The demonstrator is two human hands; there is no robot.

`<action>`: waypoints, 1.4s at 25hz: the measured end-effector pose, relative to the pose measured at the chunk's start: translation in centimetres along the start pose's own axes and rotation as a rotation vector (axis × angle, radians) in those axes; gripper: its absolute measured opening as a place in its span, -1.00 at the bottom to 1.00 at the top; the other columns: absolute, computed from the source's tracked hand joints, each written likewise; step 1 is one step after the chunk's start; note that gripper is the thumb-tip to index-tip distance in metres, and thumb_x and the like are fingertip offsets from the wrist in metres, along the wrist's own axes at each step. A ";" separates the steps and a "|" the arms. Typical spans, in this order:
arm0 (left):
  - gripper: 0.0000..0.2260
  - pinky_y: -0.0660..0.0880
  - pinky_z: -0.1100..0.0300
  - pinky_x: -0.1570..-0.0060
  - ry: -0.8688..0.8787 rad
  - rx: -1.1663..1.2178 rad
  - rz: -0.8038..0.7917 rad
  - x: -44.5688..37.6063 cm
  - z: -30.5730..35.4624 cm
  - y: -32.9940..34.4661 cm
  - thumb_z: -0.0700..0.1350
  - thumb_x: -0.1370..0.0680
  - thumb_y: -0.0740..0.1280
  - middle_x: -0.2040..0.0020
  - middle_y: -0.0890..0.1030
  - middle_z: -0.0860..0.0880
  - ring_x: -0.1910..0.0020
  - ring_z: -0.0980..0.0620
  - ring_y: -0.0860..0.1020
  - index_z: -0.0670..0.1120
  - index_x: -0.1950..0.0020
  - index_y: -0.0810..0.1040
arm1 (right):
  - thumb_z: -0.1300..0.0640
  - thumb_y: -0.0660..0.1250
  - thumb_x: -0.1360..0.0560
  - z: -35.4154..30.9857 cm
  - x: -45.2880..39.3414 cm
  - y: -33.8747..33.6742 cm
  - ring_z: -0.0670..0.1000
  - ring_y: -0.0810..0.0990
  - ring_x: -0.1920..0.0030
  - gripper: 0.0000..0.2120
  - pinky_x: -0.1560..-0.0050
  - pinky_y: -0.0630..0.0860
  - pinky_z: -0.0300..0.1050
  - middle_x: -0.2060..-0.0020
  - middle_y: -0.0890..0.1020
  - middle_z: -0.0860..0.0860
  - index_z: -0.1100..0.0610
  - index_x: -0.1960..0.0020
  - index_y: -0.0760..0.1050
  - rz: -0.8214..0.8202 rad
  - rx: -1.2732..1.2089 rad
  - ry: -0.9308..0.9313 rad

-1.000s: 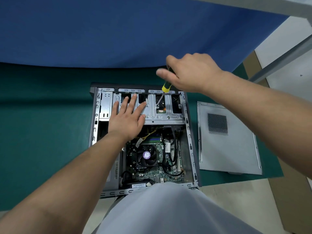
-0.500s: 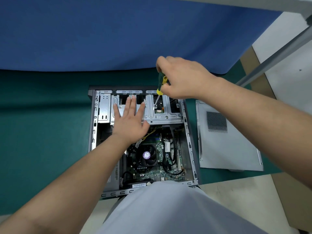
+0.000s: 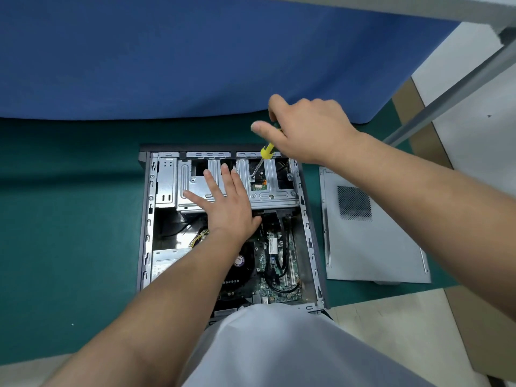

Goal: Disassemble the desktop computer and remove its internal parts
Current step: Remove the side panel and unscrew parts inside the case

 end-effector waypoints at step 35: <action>0.15 -0.14 -0.79 -0.13 0.028 -0.013 0.042 0.2 -0.1 -0.2 0.49 -0.43 0.28 -0.66 -0.18 -0.24 -0.55 -0.54 -0.24 -0.24 -0.65 -0.16 | 0.03 0.25 -0.55 -1.7 0.1 0.3 0.10 0.50 0.18 -0.82 0.28 0.32 -0.05 0.11 0.46 0.01 0.03 -0.08 0.31 -0.194 -0.343 -0.075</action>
Point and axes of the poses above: each hand's wrist, its own x-axis away from the middle knuckle, its own y-axis out of the palm, z = x × y, the point moved 9 cm from there along -x, towards the middle knuckle
